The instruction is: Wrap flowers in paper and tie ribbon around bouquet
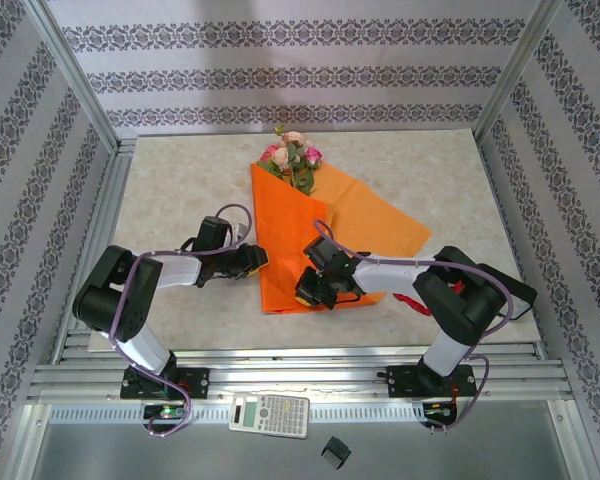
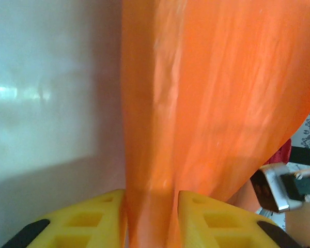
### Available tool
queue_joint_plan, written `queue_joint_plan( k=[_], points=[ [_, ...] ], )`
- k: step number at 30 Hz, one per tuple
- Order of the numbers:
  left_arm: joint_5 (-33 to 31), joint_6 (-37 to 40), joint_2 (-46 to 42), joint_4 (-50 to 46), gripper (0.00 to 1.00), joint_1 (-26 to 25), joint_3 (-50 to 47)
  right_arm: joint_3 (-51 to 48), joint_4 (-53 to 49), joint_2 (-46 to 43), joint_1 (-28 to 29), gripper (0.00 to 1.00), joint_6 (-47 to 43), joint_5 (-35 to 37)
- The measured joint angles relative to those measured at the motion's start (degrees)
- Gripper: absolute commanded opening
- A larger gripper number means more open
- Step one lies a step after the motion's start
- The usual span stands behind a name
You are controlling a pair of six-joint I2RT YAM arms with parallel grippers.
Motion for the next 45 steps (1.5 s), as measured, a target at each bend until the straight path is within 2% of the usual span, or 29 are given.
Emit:
queue_joint_plan(
  k=[3, 5, 6, 11, 12, 13, 16, 18, 19, 21, 26, 28, 32, 33, 34, 36, 37, 41, 42, 43, 44, 45],
  points=[
    [-0.07, 0.44, 3.04, 0.31, 0.22, 0.52, 3.34, 0.5, -0.55, 0.31, -0.02, 0.01, -0.63, -0.28],
    [0.0, 1.05, 4.42, 0.48, 0.04, 1.01, 4.98, 0.85, -1.07, 0.5, -0.02, 0.02, -0.92, -0.59],
    [-0.02, 1.4, 5.09, 0.55, 0.0, 1.36, 5.77, 1.11, -1.38, 0.63, -0.15, 0.02, -1.09, -0.68],
    [0.42, 2.84, 6.62, 0.37, 0.0, 2.47, 7.39, 2.95, -2.14, 1.97, -0.39, 0.07, -2.64, -0.81],
    [0.42, 2.99, 6.71, 0.37, 0.09, 2.58, 7.43, 3.41, -2.43, 2.25, -0.39, 0.08, -3.06, -0.81],
    [0.42, 3.13, 6.86, 0.35, 0.22, 2.8, 7.52, 3.82, -2.84, 2.51, -0.39, 0.07, -3.48, -0.81],
    [0.15, 3.72, 7.93, 0.37, 0.28, 3.72, 8.72, 4.83, -3.96, 3.19, -0.74, 0.06, -4.28, -1.27],
    [0.17, 4.15, 9.29, 0.35, 0.26, 4.72, 10.38, 5.44, -4.63, 3.63, -0.76, 0.05, -4.83, -1.7],
    [0.17, 4.35, 10.21, 0.37, 0.2, 5.25, 11.54, 5.73, -4.94, 3.85, -0.76, 0.05, -5.01, -1.86],
    [0.2, 4.52, 12.07, 0.35, 0.0, 6.14, 13.81, 6.19, -5.25, 4.17, -0.94, 0.05, -5.35, -2.25],
    [1.53, 4.72, 16.74, 0.44, 0.0, 7.17, 18.08, 7.87, -5.07, 5.79, -1.55, 0.02, -6.08, -3.06],
    [1.9, 4.48, 18.1, 0.46, 0.23, 7.41, 19.15, 8.26, -5.05, 6.16, -1.77, 0.02, -6.54, -3.21],
    [2.25, 3.87, 19.45, 1.03, 0.29, 8.2, 22.53, 8.9, -5.68, 6.73, -2.25, 0.01, -6.97, -4.31],
    [1.84, 3.85, 20.24, 1.2, 0.28, 8.48, 23.63, 9.11, -5.95, 6.88, -2.27, 0.01, -7.1, -4.52],
    [1.62, 3.8, 21.2, 1.44, 0.23, 8.68, 24.81, 9.38, -6.25, 7.06, -2.27, 0.01, -7.26, -4.68],
    [1.64, 3.32, 23.28, 1.66, 0.04, 8.96, 26.99, 9.73, -6.78, 7.26, -2.51, 0.01, -7.61, -4.94],
    [1.51, 3.08, 24.44, 1.97, 0.0, 9.11, 28.11, 9.88, -7.02, 7.41, -2.62, 0.01, -7.85, -5.33],
    [3.15, 2.32, 27.45, 2.27, 0.0, 9.49, 31.28, 10.75, -6.58, 8.28, -3.13, 0.0, -8.39, -5.75],
    [3.41, 2.03, 27.74, 2.32, 0.01, 9.55, 31.67, 10.86, -6.49, 8.41, -3.19, 0.0, -8.44, -5.77],
    [3.69, 1.55, 28.11, 2.36, 0.16, 9.57, 32.09, 11.04, -6.51, 8.57, -3.28, 0.0, -8.52, -5.88],
    [4.24, 1.11, 28.48, 2.47, 0.25, 9.6, 32.57, 11.19, -6.51, 8.68, -3.34, 0.0, -8.63, -5.95],
    [5.25, 0.33, 28.55, 2.62, 0.24, 9.75, 33.07, 11.26, -6.56, 8.76, -3.34, 0.0, -8.83, -6.05]
  ],
)
